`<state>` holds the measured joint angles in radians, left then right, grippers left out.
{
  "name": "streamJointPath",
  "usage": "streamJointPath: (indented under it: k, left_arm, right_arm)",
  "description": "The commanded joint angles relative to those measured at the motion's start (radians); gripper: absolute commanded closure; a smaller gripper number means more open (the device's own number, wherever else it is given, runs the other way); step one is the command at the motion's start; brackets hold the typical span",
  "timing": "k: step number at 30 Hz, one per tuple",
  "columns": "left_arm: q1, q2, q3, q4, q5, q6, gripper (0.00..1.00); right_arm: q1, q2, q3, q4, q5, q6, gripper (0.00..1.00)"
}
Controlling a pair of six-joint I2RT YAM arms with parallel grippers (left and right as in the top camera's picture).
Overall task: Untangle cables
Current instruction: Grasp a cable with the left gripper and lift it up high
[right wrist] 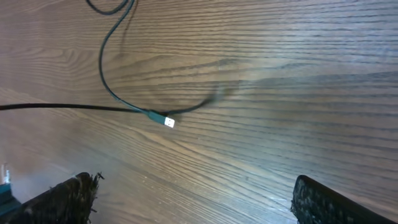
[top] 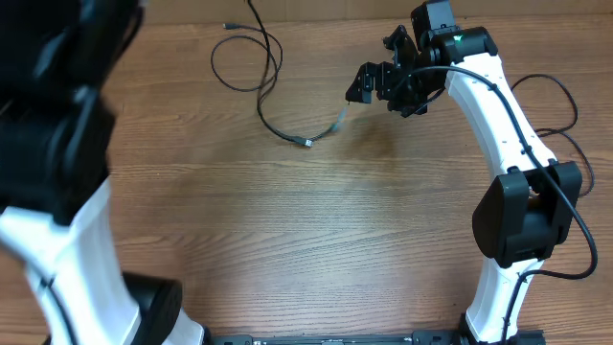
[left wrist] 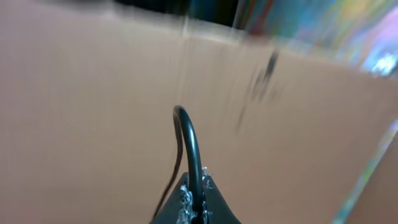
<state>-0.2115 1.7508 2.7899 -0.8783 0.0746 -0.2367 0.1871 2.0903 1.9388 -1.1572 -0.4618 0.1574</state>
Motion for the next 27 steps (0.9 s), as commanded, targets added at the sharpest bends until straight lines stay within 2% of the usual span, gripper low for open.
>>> streamJointPath:
  k: [1,8,15,20,27]
  left_arm:
    - [0.0,-0.073,0.027,0.05,0.005,-0.014,0.96]
    - [0.0,-0.078,0.026,0.008,0.005,-0.014,0.96]
    - [0.0,-0.008,0.026,-0.183,0.049,-0.082,0.96]
    - [-0.01,0.055,0.026,-0.206,0.138,-0.082,0.96]
    - [-0.101,0.087,0.026,-0.193,0.104,-0.08,0.96]
  right_arm:
    - [0.003,-0.002,-0.002,0.005,0.02,-0.002,0.0]
    - [0.003,-0.002,-0.002,0.036,0.02,-0.002,0.0]
    - [0.002,-0.002,-0.002,0.05,0.027,-0.001,0.0]
    - [0.0,-0.002,-0.002,0.05,0.153,0.045,0.0]
    - [-0.044,-0.002,-0.002,0.045,0.288,0.148,0.0]
